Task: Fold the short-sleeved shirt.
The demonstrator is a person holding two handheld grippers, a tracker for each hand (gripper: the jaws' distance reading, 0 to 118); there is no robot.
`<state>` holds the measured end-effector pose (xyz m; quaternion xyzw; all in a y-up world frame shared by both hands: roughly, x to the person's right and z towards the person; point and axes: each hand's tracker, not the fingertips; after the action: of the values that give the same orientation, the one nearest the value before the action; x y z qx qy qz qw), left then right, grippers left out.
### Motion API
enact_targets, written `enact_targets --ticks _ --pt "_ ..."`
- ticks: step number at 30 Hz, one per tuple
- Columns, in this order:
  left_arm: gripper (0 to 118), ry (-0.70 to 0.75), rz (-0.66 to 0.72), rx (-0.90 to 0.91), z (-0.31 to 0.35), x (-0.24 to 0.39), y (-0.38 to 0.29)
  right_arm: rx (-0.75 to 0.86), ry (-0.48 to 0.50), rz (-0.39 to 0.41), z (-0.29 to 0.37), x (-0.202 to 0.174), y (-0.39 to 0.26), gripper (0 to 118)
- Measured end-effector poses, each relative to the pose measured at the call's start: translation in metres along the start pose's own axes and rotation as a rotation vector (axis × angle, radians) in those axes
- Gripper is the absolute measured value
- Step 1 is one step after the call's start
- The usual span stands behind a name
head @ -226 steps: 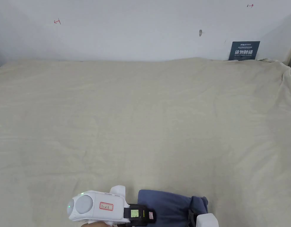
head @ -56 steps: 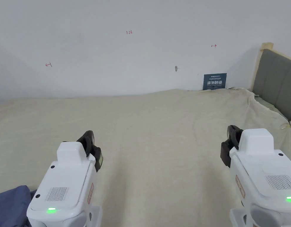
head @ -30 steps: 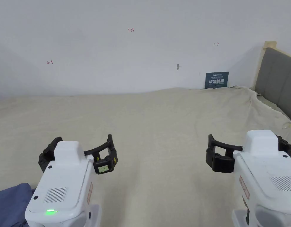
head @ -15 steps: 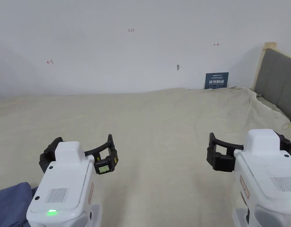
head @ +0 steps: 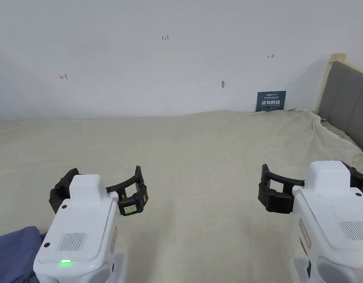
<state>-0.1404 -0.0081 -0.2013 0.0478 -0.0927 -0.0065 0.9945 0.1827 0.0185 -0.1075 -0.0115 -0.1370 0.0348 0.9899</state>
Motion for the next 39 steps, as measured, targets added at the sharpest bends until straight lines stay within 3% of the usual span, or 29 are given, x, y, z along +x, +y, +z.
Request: enact_targets --ticks 39 --pt "118 -0.003 0.005 0.005 0.0006 -0.0018 0.0010 0.024 0.002 -0.003 0.0003 -0.0014 0.0019 118"
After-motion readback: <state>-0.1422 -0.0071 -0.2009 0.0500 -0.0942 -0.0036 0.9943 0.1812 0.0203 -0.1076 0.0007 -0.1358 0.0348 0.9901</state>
